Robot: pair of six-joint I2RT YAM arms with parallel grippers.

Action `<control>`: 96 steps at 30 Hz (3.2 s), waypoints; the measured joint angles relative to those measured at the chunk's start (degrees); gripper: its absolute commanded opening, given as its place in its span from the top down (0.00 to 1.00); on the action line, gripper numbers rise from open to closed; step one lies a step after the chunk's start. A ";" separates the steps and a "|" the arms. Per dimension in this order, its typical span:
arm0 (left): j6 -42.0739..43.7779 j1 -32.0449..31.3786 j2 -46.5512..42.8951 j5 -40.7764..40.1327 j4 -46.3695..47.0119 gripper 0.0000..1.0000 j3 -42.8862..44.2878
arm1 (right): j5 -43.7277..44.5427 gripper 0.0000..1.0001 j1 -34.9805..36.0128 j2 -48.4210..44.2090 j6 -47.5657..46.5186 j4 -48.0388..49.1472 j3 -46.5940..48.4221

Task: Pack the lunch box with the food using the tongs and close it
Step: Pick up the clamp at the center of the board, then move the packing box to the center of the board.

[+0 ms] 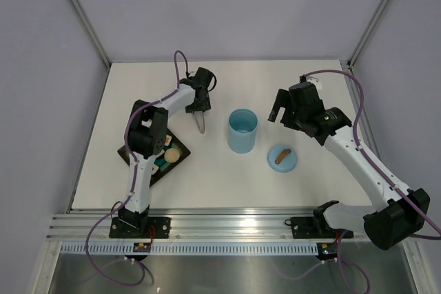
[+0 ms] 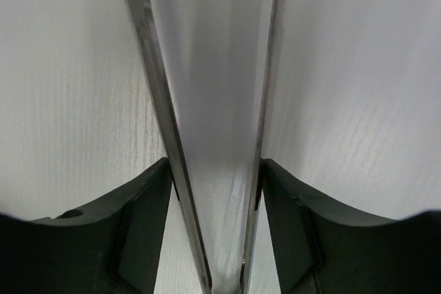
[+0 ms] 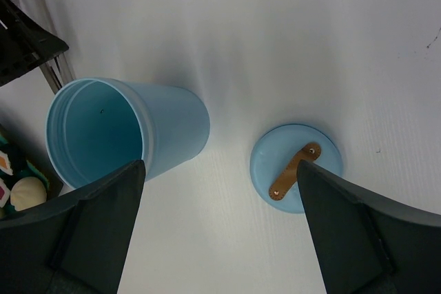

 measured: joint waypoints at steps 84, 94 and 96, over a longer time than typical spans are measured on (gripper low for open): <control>3.34 0.46 -58.14 4.48 -27.93 0.49 -30.25 | -8.68 0.14 1.62 17.46 -0.33 12.33 4.59; 8.17 1.95 -57.20 5.97 -27.56 0.46 -34.14 | -7.43 0.13 1.62 14.47 -0.50 11.26 2.27; 8.72 2.38 -57.20 6.51 -26.97 0.45 -34.47 | -7.43 0.13 1.62 14.43 -0.52 10.56 2.23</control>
